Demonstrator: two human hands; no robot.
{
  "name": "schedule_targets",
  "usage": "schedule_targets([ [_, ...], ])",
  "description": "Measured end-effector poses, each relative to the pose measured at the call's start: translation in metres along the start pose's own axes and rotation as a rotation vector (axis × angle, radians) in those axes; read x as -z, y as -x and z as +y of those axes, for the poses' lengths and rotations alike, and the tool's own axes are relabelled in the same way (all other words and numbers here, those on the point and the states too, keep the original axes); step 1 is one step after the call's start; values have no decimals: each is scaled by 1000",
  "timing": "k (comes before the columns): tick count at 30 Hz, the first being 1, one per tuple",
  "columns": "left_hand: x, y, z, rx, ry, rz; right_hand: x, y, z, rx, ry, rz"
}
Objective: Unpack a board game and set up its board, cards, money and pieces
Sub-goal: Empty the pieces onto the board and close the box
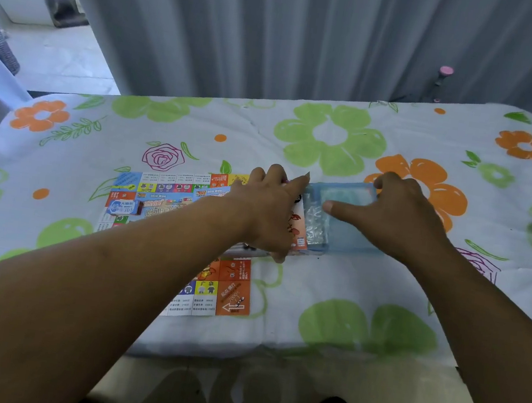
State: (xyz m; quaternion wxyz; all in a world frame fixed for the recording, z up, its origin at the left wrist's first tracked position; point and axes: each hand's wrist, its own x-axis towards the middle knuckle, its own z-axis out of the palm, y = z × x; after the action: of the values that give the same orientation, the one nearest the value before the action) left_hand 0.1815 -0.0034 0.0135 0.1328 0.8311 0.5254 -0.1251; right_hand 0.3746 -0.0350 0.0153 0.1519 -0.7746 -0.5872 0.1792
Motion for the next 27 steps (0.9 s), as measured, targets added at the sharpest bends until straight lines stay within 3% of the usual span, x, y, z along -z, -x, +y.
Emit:
schedule_targets([
  [5,1,0,5,-16,23,7,-11,3,-11,66,-13,41],
  [13,10,0,9,-17,45,21,-16,4,-14,161,-368,12],
  [19,11,1,9,3,87,28,-9,5,-8,215,-673,-109],
  [22,14,1,11,-5,122,42,-11,8,-8,286,-673,-155],
  [27,17,-1,13,-15,152,47,-14,7,-11,300,-619,-21],
])
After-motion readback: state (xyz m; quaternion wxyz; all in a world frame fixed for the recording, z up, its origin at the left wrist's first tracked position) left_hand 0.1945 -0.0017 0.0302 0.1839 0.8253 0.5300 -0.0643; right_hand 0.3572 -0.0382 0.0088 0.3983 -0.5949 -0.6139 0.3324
